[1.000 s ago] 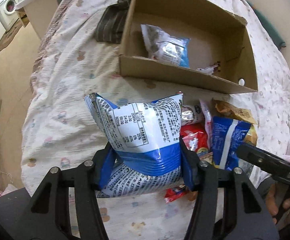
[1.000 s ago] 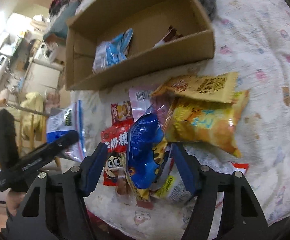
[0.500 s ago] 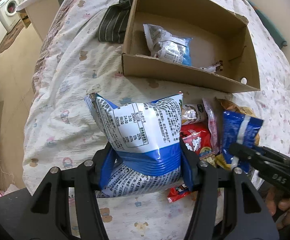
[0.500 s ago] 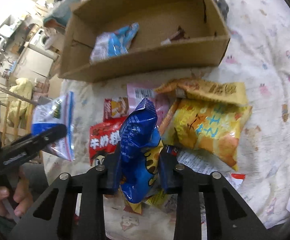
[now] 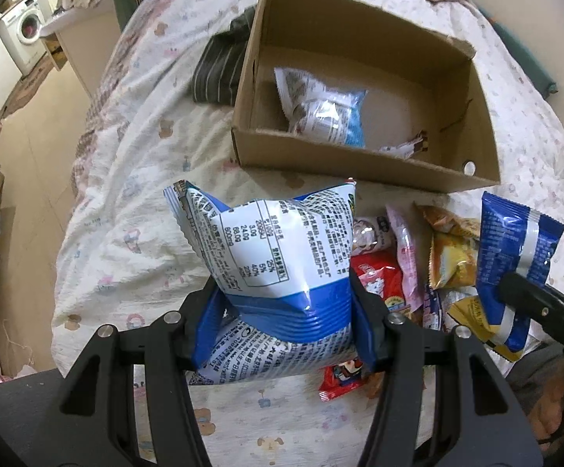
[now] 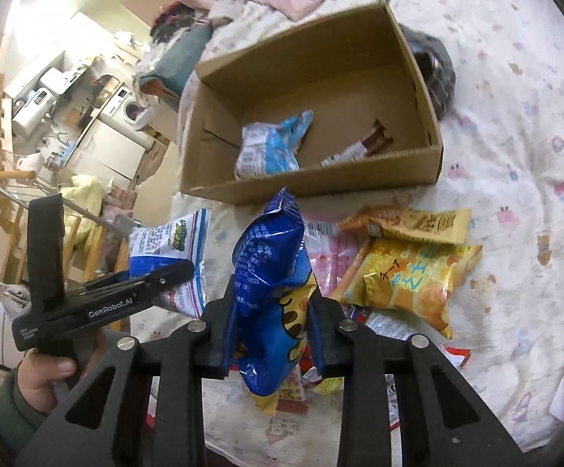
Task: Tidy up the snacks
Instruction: 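Carry both bags into the box and open both tools to release them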
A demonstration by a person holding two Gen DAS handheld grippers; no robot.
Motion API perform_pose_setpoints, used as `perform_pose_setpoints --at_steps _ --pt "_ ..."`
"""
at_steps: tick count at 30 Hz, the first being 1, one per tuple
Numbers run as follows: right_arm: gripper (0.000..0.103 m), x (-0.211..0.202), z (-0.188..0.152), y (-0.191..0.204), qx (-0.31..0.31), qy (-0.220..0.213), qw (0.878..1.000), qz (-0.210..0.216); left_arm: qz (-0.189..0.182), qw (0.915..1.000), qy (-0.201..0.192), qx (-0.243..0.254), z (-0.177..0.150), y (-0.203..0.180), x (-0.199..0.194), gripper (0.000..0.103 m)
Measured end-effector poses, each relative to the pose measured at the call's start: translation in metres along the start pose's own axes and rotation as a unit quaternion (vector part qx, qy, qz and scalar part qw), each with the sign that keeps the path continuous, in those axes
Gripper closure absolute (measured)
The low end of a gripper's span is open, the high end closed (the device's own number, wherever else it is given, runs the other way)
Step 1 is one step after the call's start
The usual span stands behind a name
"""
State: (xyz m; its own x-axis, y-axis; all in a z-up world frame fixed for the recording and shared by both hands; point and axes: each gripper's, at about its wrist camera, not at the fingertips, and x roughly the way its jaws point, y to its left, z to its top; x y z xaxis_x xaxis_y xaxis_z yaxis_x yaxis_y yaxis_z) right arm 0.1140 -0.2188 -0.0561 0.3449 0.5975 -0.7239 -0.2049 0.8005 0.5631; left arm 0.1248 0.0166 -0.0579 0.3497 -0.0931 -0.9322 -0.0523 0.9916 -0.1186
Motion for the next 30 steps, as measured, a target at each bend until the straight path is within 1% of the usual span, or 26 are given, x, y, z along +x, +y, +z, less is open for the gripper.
perform_pose_setpoints --at_steps 2,6,13,15,19,24,27,30 --pt "0.072 -0.005 0.0 0.001 -0.001 -0.009 1.0 0.002 -0.005 1.0 -0.001 -0.007 -0.004 -0.003 -0.001 0.05" --pt "0.072 -0.018 0.001 0.002 0.0 -0.034 0.999 0.013 -0.006 1.0 -0.002 -0.005 -0.009 -0.013 -0.002 0.05" --pt "0.072 -0.041 0.003 0.002 0.002 -0.069 0.997 0.028 0.005 0.9993 -0.025 0.026 -0.006 -0.032 -0.014 0.05" --pt "0.072 -0.045 0.008 0.004 -0.002 -0.067 0.998 0.019 0.004 0.9991 -0.03 0.029 -0.002 -0.034 -0.019 0.05" --pt "0.072 -0.053 0.019 0.005 0.007 -0.075 0.997 0.028 -0.001 0.9987 -0.039 0.034 0.014 -0.036 -0.031 0.05" --pt "0.072 -0.062 0.044 0.011 0.003 -0.089 0.996 0.03 0.001 0.997 -0.064 0.044 0.043 -0.04 -0.047 0.05" --pt "0.072 -0.063 0.061 0.014 -0.001 -0.096 0.995 0.029 0.005 0.9959 -0.075 0.049 0.06 -0.041 -0.05 0.05" --pt "0.072 -0.062 0.079 0.015 -0.005 -0.103 0.994 0.027 0.004 0.9958 -0.078 0.049 0.075 -0.04 -0.049 0.05"
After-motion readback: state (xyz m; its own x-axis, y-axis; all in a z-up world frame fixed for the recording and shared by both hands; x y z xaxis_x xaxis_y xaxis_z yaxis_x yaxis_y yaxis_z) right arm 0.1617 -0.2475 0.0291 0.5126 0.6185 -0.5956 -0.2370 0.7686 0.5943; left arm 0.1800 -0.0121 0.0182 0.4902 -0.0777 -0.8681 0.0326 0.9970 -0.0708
